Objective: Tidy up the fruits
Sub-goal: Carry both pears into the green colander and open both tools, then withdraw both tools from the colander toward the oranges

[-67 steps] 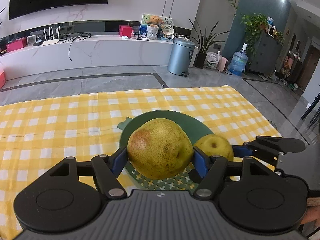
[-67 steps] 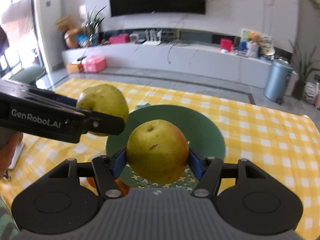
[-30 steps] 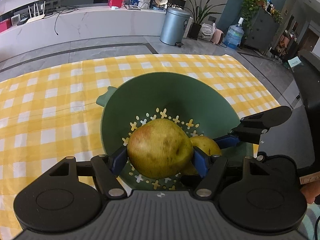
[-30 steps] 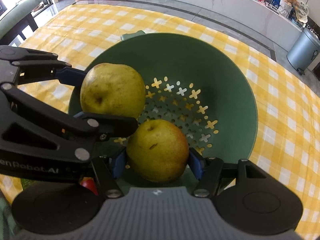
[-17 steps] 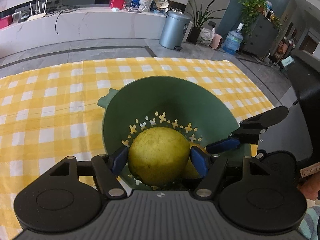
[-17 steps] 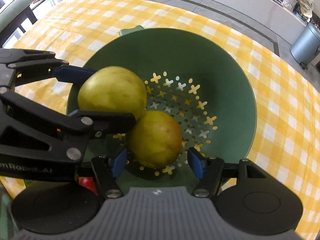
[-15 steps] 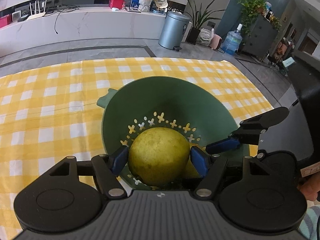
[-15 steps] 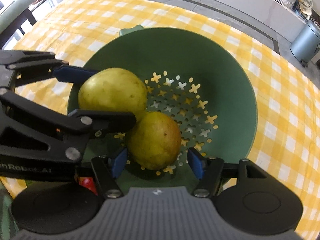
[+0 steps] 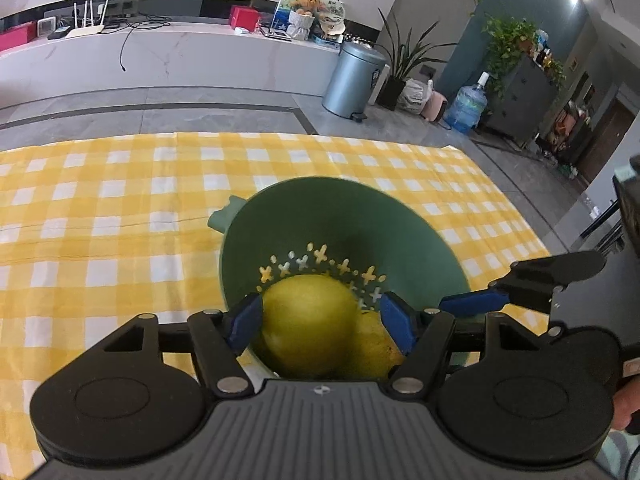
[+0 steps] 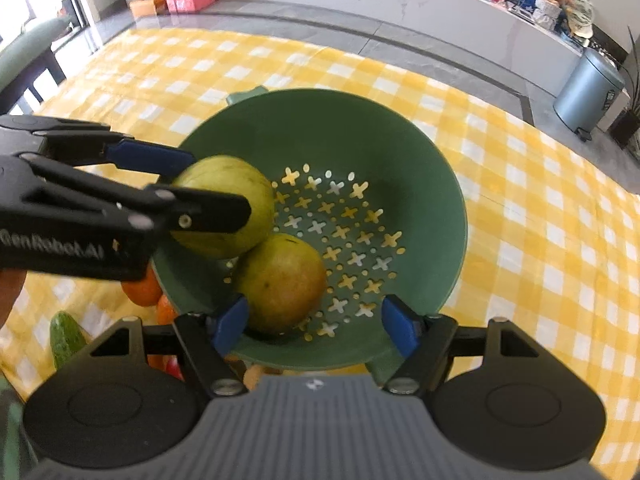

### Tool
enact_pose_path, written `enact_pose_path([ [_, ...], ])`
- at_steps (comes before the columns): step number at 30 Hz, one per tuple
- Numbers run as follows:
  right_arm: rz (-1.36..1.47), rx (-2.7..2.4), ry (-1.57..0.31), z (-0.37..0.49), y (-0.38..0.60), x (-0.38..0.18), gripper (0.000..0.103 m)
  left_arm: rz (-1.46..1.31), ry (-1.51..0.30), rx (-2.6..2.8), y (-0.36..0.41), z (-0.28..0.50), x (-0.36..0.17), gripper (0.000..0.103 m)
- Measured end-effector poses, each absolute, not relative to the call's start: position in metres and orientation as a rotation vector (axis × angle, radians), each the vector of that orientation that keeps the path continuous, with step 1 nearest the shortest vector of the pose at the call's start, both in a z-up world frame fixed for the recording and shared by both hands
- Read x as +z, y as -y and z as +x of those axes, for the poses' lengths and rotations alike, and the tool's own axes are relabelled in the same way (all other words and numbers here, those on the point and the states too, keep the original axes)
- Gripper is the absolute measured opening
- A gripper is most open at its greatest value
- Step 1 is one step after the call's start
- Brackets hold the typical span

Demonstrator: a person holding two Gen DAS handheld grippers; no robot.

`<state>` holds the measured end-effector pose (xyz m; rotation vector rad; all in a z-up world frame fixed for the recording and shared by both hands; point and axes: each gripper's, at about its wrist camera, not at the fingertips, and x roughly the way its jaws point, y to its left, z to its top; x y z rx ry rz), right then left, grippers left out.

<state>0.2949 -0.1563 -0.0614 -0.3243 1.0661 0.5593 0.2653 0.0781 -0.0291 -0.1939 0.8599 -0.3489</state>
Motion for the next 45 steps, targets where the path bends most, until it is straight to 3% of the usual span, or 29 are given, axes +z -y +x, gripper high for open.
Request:
enact_pose_path([
  [3,-0.302,0.554,-1.05,0.29,0.157,-0.061,0.071,-0.174,-0.863,-0.341,-0.075,0.266,-0.031,0.073],
  [5,-0.288,0.55,-1.039,0.287,0.157,-0.061,0.071,-0.155,-0.864,-0.338,-0.074,0.265,-0.033,0.054],
  [8,-0.252,0.542,-1.005,0.281,0.161,-0.056,0.071,-0.172,-0.887,-0.332,-0.076,0.266,-0.041,0.048],
  [12,-0.171,0.527,-0.937,0.267,0.173,-0.046,0.071,-0.175,-0.842,-0.325,-0.079,0.255,-0.034,0.048],
  [14,-0.109,0.521,-0.893,0.256,0.181,-0.041,0.071,-0.161,-0.805,-0.327,-0.078,0.245,-0.026,0.056],
  [23,-0.015,0.46,-0.632,0.18,0.203,-0.047,0.071,0.022,-0.814,-0.376,-0.064,0.2,0.002,0.058],
  [31,0.033,0.398,-0.612,0.142,0.21,-0.066,0.064,0.115,-0.851,-0.39,-0.05,0.162,-0.006,0.058],
  [39,0.05,0.451,-0.691,0.126,0.206,-0.094,0.063,0.16,-0.932,-0.401,-0.047,0.146,-0.036,0.058],
  [43,0.024,0.49,-0.728,0.129,0.198,-0.103,0.051,0.145,-0.961,-0.398,-0.051,0.149,-0.045,0.058],
  [45,0.007,0.51,-0.736,0.129,0.193,-0.106,0.051,0.133,-0.978,-0.398,-0.053,0.151,-0.051,0.058],
])
